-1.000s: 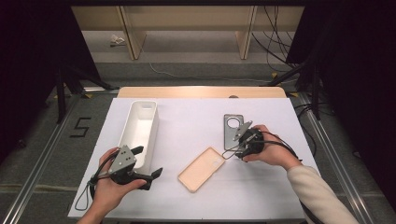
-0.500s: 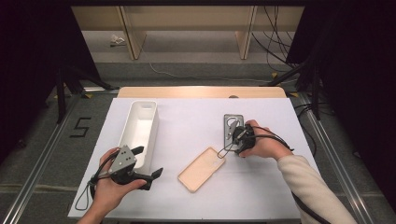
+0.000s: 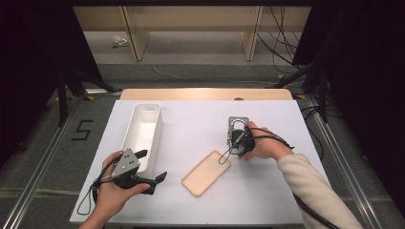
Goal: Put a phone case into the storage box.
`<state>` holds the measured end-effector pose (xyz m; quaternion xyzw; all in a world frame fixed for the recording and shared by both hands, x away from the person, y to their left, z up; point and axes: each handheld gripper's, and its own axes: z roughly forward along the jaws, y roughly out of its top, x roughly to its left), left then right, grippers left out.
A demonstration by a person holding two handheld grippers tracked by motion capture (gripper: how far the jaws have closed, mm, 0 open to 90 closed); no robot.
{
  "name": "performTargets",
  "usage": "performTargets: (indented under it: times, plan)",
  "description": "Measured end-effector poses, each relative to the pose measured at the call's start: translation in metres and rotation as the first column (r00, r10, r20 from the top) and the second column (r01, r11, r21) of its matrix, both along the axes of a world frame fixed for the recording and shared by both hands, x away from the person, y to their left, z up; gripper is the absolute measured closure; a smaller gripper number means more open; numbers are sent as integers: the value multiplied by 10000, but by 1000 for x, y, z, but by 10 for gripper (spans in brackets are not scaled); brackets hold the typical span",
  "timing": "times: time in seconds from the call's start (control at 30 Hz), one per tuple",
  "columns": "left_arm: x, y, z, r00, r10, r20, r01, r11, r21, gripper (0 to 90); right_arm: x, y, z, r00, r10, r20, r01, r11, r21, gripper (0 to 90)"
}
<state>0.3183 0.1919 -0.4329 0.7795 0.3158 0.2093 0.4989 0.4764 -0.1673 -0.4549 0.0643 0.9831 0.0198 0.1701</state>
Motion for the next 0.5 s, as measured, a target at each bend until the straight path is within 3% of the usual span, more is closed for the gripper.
performTargets:
  times: [0.27,0.5]
  plan:
    - [0,0,0,10000,-25,-13,25,10000,-3,10,1,3,0,9996,201,-175,-203,9997,-139,358]
    - [0,-1,0,10000,-51,-30,51,10000,8,10,0,4,0,9986,312,-430,-321,9992,-217,460]
